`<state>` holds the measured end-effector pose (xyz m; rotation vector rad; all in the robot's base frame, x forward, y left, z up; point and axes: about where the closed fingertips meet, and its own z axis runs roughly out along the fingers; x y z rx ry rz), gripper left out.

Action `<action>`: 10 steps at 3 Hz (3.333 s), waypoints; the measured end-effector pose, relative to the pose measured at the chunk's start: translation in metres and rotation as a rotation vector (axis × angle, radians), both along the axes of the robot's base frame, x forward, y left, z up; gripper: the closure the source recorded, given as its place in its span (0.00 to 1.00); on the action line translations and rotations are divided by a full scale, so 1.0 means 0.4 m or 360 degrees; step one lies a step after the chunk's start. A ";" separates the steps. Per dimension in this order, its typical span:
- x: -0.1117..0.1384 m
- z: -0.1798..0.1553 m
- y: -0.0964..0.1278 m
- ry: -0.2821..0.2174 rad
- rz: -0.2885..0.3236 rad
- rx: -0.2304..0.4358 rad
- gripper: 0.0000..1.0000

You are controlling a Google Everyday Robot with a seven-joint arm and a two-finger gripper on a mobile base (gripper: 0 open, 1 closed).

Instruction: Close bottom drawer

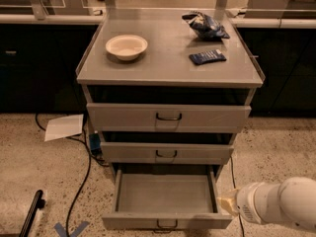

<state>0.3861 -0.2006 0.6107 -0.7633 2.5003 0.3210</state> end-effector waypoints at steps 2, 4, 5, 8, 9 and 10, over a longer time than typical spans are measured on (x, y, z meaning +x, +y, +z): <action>0.054 -0.168 0.012 0.0048 -0.0078 0.0090 1.00; 0.014 -0.237 0.005 0.0002 -0.0187 0.0149 1.00; -0.022 -0.349 -0.025 0.0055 -0.0324 0.0258 1.00; -0.079 -0.545 -0.041 0.0217 -0.0494 0.0407 1.00; -0.071 -0.660 -0.047 0.0263 -0.0589 0.0508 1.00; -0.050 -0.758 -0.023 0.0329 -0.0615 0.0586 1.00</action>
Offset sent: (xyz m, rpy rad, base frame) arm 0.0185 0.0005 -0.0459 0.0359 0.0128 -0.0405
